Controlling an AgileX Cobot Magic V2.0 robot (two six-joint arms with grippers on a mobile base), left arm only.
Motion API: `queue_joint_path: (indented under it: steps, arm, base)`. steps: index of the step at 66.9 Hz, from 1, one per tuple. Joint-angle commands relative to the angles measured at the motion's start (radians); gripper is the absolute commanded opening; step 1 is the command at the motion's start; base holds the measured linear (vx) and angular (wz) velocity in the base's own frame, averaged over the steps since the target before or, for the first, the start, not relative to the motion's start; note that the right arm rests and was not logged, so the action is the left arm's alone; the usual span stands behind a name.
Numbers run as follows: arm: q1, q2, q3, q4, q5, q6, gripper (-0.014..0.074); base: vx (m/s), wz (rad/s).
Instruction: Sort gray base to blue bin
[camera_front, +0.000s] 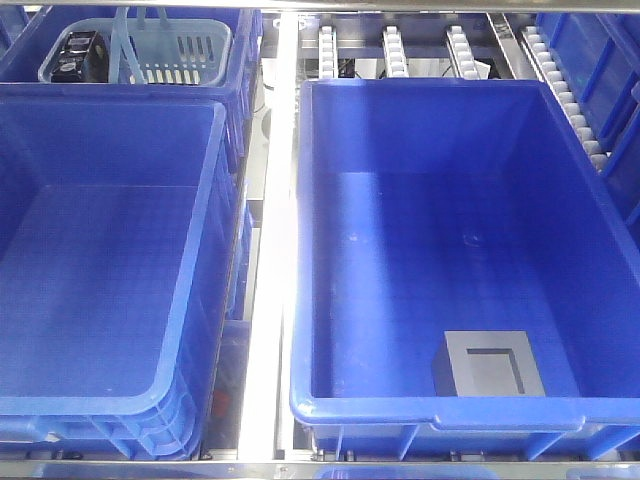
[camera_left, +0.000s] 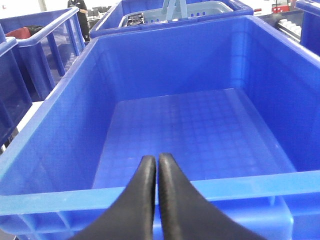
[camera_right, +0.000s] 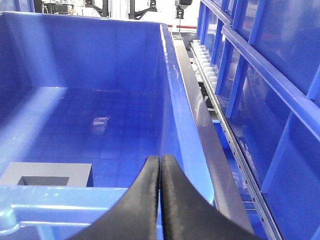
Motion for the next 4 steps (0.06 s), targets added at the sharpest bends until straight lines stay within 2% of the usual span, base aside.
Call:
queue_joint_path:
  steps: [1, 4]
  arm:
    - [0.001, -0.014, -0.005, -0.010, -0.081, -0.007, -0.0006]
    - [0.001, -0.014, -0.005, -0.010, -0.081, -0.007, -0.0006]
  base:
    - [0.00, 0.00]
    - [0.00, 0.00]
